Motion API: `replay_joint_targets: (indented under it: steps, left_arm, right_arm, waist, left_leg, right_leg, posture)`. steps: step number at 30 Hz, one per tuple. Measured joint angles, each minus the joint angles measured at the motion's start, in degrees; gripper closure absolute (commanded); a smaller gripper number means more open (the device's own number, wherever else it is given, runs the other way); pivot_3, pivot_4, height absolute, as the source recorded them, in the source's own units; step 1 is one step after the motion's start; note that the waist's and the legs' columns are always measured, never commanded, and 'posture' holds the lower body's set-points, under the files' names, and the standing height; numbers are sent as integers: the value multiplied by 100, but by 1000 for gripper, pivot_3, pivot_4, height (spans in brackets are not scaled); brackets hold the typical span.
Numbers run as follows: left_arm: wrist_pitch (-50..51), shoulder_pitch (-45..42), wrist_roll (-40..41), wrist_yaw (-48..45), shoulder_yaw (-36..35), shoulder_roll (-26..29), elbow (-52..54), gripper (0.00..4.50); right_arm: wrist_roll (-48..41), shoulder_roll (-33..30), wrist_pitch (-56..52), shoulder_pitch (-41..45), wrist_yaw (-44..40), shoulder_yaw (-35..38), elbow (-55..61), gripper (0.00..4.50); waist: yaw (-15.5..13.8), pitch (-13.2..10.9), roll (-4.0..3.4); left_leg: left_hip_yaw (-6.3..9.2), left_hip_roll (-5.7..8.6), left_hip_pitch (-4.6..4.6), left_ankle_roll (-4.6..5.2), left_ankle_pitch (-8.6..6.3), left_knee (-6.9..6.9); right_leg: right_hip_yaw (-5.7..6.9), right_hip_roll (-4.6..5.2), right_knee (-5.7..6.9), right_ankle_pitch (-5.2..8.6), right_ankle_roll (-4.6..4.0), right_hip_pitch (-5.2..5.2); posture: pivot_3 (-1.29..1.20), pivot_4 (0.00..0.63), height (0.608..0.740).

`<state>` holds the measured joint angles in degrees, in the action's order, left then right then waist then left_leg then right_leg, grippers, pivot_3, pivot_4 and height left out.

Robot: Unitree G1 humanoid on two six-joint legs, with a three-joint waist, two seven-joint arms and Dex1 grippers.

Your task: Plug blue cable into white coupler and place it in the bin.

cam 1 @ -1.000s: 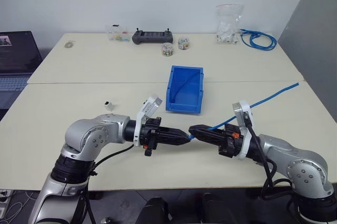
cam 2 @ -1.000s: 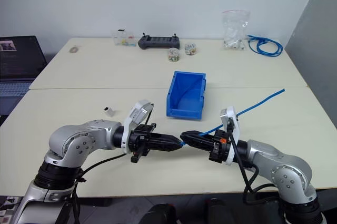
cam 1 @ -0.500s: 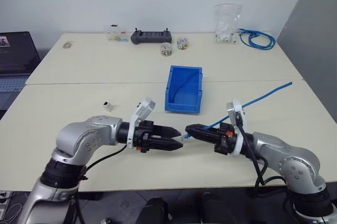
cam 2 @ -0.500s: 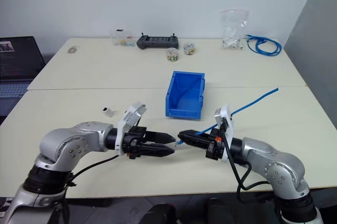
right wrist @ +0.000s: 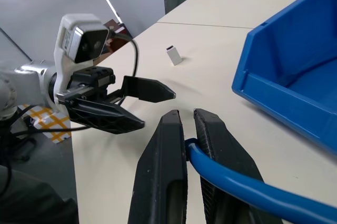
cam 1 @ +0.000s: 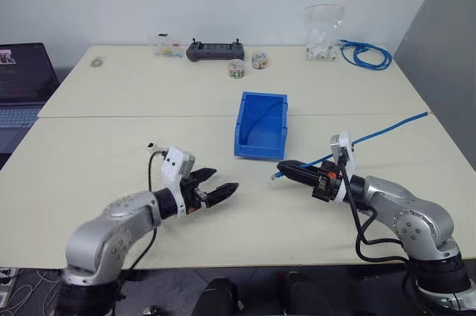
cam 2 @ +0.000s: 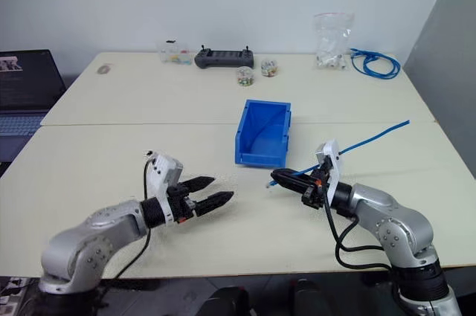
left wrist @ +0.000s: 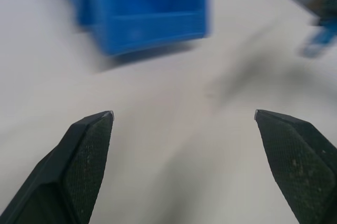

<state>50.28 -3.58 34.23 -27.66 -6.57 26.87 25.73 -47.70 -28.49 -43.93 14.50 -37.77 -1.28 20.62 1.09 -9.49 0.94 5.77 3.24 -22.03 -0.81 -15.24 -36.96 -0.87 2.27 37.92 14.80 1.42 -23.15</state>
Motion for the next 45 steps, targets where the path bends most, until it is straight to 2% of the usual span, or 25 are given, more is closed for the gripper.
replay_joint_targets:
  steps: [6,11,17,23,45]
  left_arm:
    - [-788,0,-1485,2056,-78,-934,-385,0]
    - [-1383,-607,-2427,3916,-357,-2162,-1048,0]
    - [-1613,-1409,-3087,5195,-550,-2691,-1879,0]
    - [-1865,-2024,-3310,5853,-807,-2841,-2580,0]
    - [-2784,-3153,-3185,6732,-1384,-3188,-4420,0]
  right_arm:
    - [208,-17,87,93,-171,-10,-121,4465]
    - [372,-26,89,222,-321,-35,-204,4473]
    - [400,-25,87,291,-396,-70,-309,4474]
    - [457,-30,86,344,-468,-70,-342,4474]
    - [596,-35,74,398,-610,-61,-349,4475]
  waist:
    - [-84,2,3]
    - [-152,7,15]
    - [-165,6,21]
    - [-161,6,23]
    - [-162,-2,39]
  left_leg:
    - [-1,2,1,0,0,-3]
    - [-3,9,-5,-2,1,-7]
    - [-6,9,-7,-3,1,-9]
    - [-7,11,-6,-16,9,-9]
    - [-13,13,-7,-38,22,-10]
  right_leg:
    - [3,-1,1,-1,4,3]
    - [2,2,-3,-9,5,3]
    - [3,2,1,-11,7,1]
    - [4,1,4,-11,8,1]
    - [7,1,4,-15,14,0]
  posture:
    - [0,150,740]
    - [0,150,740]
    - [0,150,740]
    - [0,150,740]
    - [0,150,740]
